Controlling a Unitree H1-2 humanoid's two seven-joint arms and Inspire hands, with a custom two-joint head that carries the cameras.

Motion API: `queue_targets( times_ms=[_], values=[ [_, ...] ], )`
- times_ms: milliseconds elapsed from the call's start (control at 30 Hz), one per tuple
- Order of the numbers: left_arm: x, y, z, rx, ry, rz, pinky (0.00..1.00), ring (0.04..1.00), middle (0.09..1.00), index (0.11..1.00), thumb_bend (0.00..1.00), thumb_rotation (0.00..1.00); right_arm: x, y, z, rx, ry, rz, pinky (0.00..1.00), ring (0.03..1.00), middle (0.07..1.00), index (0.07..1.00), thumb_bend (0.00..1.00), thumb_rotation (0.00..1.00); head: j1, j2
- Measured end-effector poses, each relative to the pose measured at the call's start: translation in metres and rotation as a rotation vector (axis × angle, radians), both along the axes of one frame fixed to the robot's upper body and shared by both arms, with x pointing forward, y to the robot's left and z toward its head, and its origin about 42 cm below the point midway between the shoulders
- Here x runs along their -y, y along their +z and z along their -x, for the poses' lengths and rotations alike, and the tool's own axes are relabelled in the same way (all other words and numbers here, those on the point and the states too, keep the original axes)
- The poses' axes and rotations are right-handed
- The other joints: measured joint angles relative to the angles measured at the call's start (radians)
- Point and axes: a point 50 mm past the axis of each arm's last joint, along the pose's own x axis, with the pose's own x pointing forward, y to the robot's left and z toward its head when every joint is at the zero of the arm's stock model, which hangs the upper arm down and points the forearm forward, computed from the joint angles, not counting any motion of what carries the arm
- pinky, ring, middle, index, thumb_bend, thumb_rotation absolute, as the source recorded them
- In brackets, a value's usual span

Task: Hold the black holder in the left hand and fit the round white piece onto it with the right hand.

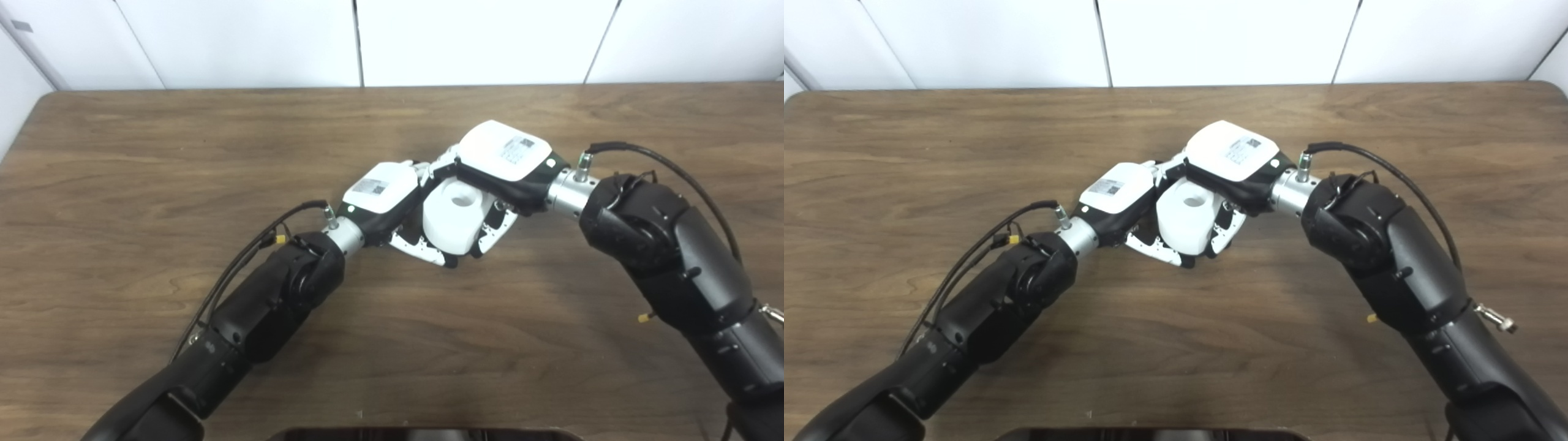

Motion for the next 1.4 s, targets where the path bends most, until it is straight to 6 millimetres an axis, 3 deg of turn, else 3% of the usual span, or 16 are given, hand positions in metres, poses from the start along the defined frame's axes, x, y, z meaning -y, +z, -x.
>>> queue_targets(
  times_ms=[233,467,733,800,1100,1200,1300,1400],
  values=[
    [0.001,0.0,0.0,0.001,-0.003,0.0,0.96,0.934,0.945,0.482,0.52,0.07,-0.005,0.029,-0.005,0.02,0.045,0.025,0.65,0.771,0.857,1.0,0.95,0.19,-0.005,-0.002],
    [0.001,0.0,0.0,0.0,-0.003,0.0,0.97,0.93,0.945,0.482,0.52,0.07,-0.002,0.03,-0.005,-0.003,0.044,0.062,0.65,0.78,0.871,1.0,0.96,0.19,-0.006,-0.003],
    [0.002,0.0,-0.002,-0.001,-0.003,-0.001,0.96,0.938,0.949,0.481,0.52,0.07,0.002,0.036,-0.003,-0.068,0.036,0.185,0.74,0.861,0.958,1.0,0.99,0.17,-0.011,-0.008],
    [0.002,0.0,-0.002,-0.001,-0.004,-0.002,0.96,0.937,0.945,0.481,0.52,0.07,0.004,0.043,-0.003,-0.108,0.021,0.235,0.77,0.897,0.981,1.0,0.99,0.15,-0.012,-0.008],
    [0.003,0.0,-0.004,0.0,-0.01,-0.005,0.96,0.94,0.952,0.481,0.52,0.07,0.007,0.085,0.001,-0.203,-0.01,0.387,0.73,0.905,0.983,1.0,1.0,0.18,-0.014,-0.017],
    [0.003,0.0,-0.004,0.001,-0.014,-0.005,0.95,0.942,0.955,0.481,0.52,0.07,0.009,0.101,0.003,-0.186,-0.023,0.365,0.71,0.904,0.964,0.993,0.97,0.16,-0.017,-0.021],
    [0.003,-0.001,-0.004,0.001,-0.016,-0.005,0.96,0.944,0.956,0.481,0.52,0.07,0.017,0.121,0.002,-0.166,-0.029,0.308,0.62,0.795,0.838,0.85,0.96,0.11,-0.023,-0.026],
    [0.003,-0.001,-0.004,0.001,-0.018,-0.004,0.95,0.939,0.953,0.481,0.52,0.07,0.031,0.135,-0.001,-0.108,-0.032,0.181,0.54,0.709,0.763,0.768,0.92,0.08,-0.025,-0.029]
  ],
)
